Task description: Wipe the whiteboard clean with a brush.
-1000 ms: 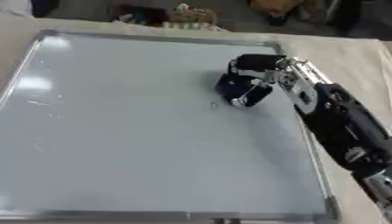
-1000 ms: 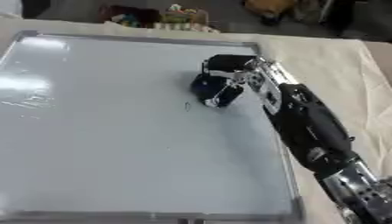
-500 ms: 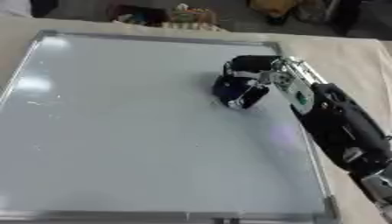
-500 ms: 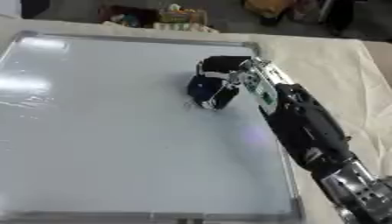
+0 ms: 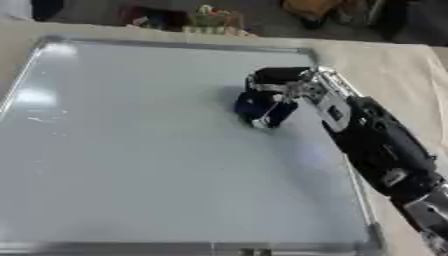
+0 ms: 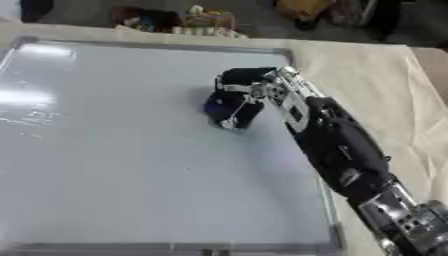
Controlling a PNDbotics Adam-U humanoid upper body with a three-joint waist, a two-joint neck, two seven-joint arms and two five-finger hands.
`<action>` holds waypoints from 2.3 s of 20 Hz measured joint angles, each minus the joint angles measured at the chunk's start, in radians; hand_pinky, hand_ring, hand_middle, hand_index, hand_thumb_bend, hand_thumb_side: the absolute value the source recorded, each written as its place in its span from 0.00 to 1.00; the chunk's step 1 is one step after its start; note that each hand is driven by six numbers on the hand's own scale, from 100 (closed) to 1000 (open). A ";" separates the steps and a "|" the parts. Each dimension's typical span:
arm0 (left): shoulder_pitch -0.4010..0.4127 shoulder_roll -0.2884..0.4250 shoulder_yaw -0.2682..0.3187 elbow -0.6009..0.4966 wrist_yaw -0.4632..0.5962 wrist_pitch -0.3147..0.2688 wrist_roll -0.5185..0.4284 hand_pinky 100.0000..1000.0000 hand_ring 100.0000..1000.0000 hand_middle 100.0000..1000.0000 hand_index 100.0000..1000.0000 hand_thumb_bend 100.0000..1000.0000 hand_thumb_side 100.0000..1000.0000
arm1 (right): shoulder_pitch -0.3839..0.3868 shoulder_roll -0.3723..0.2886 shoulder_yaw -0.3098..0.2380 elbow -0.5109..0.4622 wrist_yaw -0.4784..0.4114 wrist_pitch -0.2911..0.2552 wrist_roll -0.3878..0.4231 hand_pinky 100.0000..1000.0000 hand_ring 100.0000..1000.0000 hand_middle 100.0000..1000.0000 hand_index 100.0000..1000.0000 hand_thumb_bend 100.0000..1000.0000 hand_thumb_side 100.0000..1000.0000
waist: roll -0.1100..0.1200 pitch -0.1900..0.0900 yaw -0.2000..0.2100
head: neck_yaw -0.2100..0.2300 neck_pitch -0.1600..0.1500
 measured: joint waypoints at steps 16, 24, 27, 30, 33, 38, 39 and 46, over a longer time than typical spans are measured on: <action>-0.001 0.000 0.000 0.000 0.005 0.003 0.000 0.34 0.41 0.37 0.47 0.00 0.92 | 0.020 0.018 0.071 -0.092 -0.131 0.099 0.122 0.24 0.33 0.06 0.05 0.00 0.00 | 0.000 -0.006 0.001 | -0.020 0.061; -0.003 0.000 0.000 0.000 0.008 0.003 0.000 0.34 0.41 0.37 0.47 0.00 0.92 | 0.022 0.021 0.089 -0.118 -0.146 0.113 0.136 0.24 0.33 0.06 0.05 0.00 0.00 | 0.005 -0.005 0.007 | -0.007 0.061; -0.003 0.000 0.000 0.000 0.008 0.002 0.000 0.34 0.41 0.37 0.47 0.00 0.92 | 0.022 0.021 0.090 -0.122 -0.146 0.114 0.137 0.24 0.33 0.06 0.05 0.00 0.00 | 0.006 -0.002 0.009 | -0.004 0.059; -0.003 0.000 0.000 0.000 0.008 0.002 -0.001 0.34 0.41 0.37 0.47 0.00 0.92 | 0.022 0.021 0.089 -0.122 -0.140 0.109 0.132 0.24 0.33 0.06 0.05 0.00 0.00 | 0.006 0.000 0.011 | 0.000 0.059; -0.003 0.000 0.000 0.000 0.008 0.001 -0.002 0.34 0.41 0.37 0.47 0.00 0.92 | 0.019 0.021 0.088 -0.121 -0.118 0.101 0.114 0.23 0.34 0.06 0.05 0.00 0.00 | 0.008 0.001 0.012 | 0.002 0.056; -0.003 0.000 0.000 0.000 0.008 0.000 -0.002 0.34 0.41 0.37 0.47 0.00 0.92 | 0.015 0.021 0.069 -0.099 -0.047 0.094 0.044 0.23 0.34 0.06 0.05 0.00 0.00 | 0.012 0.004 0.012 | 0.002 0.050; -0.003 0.000 0.000 0.000 0.008 -0.001 -0.001 0.34 0.41 0.37 0.47 0.00 0.92 | 0.012 0.021 0.064 -0.090 -0.029 0.093 0.025 0.23 0.34 0.06 0.05 0.00 0.00 | 0.012 0.004 0.012 | 0.002 0.050; -0.003 0.000 0.000 0.000 0.008 -0.002 0.000 0.34 0.41 0.37 0.47 0.00 0.92 | -0.002 0.021 0.031 -0.023 0.056 0.093 -0.080 0.23 0.35 0.06 0.05 0.00 0.00 | 0.013 0.003 0.011 | 0.002 0.042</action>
